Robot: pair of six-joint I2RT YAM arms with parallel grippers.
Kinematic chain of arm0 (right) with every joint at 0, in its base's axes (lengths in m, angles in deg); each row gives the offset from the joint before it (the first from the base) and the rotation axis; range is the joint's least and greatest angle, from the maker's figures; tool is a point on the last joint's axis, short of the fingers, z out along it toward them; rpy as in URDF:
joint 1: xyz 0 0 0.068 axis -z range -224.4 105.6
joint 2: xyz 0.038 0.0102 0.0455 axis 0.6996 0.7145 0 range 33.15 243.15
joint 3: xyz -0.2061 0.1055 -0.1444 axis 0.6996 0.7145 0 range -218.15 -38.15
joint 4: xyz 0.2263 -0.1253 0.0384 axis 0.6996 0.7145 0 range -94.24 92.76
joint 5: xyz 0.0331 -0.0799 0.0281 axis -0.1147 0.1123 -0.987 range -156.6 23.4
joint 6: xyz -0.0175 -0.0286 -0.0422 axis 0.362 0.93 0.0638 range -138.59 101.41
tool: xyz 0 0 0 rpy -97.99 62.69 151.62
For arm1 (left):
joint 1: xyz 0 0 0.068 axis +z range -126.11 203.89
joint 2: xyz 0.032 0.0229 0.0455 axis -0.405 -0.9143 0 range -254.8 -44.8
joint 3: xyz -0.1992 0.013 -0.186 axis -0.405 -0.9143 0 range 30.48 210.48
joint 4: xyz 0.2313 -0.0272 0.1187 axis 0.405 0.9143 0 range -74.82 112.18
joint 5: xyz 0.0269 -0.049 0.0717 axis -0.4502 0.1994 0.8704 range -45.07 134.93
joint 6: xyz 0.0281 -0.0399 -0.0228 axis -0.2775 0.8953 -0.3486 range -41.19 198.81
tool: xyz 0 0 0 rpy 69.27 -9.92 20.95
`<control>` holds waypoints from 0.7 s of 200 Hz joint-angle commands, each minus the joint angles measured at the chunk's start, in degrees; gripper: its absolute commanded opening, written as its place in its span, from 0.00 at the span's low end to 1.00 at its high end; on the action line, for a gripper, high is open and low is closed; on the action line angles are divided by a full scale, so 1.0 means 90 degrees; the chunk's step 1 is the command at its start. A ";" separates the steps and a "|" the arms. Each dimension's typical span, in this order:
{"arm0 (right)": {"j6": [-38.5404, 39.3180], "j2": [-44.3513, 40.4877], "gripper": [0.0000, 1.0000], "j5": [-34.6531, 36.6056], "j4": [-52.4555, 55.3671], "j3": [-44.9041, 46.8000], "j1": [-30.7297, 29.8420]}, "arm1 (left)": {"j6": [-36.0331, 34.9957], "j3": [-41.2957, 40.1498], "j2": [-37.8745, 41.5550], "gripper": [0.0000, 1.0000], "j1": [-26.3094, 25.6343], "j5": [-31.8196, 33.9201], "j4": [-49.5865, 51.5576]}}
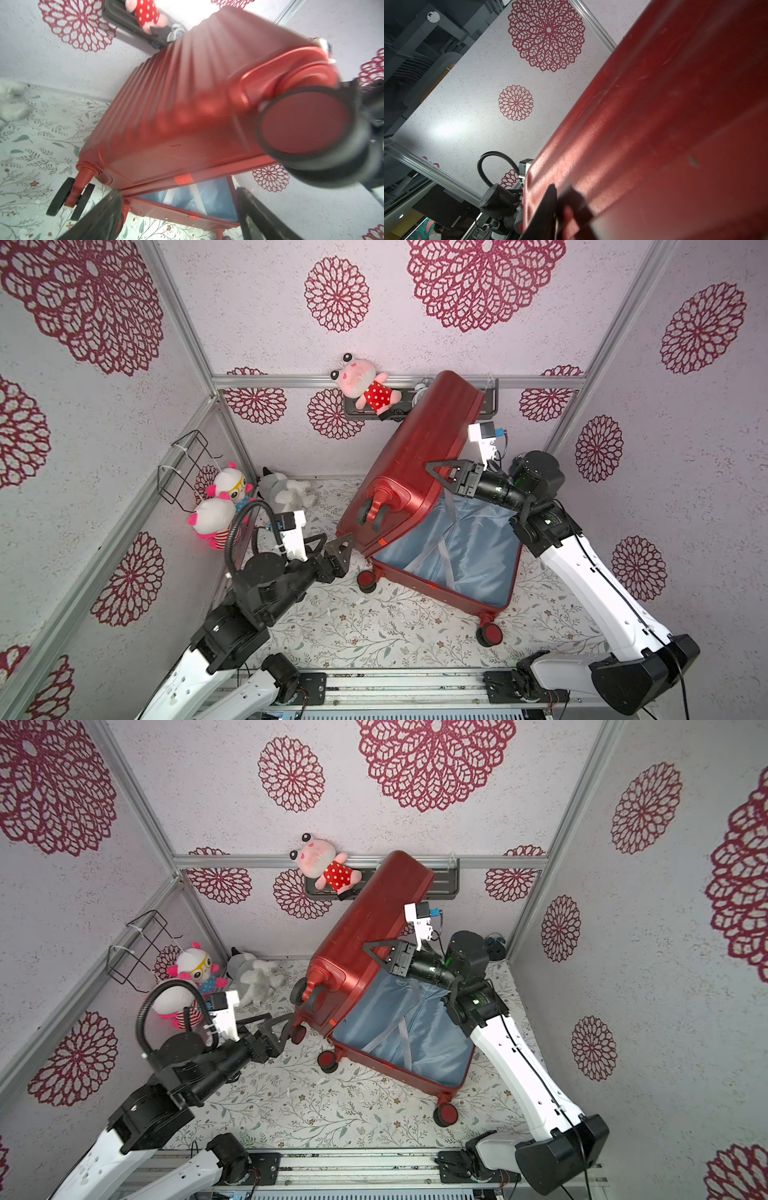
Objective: Open the suitcase zippers
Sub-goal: Open the suitcase at the center of the board.
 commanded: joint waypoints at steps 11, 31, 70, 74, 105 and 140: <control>0.1847 0.0851 0.00 -0.0315 0.1788 -0.0085 -0.0640 | -0.0585 0.0891 0.0125 0.89 -0.0117 0.0317 0.0836; 0.1987 0.1234 0.00 -0.0275 0.1897 -0.0403 -0.0967 | -0.0784 0.1456 0.0090 0.89 -0.0118 0.0392 0.0976; 0.2212 0.2059 0.00 -0.0319 0.2079 -0.1023 -0.1567 | -0.1246 0.2425 -0.0620 0.92 -0.0128 0.0855 0.1322; 0.2246 0.2135 0.00 -0.0327 0.2114 -0.1077 -0.1617 | -0.1301 0.2501 -0.0722 0.92 -0.0119 0.0907 0.1334; 0.2380 0.2492 0.00 -0.0378 0.2228 -0.1283 -0.1875 | -0.1746 0.3131 -0.1498 0.98 -0.0081 0.1269 0.1434; 0.2599 0.2274 0.25 -0.0232 0.2377 -0.0977 -0.1895 | -0.1762 0.3675 -0.2343 0.98 0.0720 0.0855 0.1706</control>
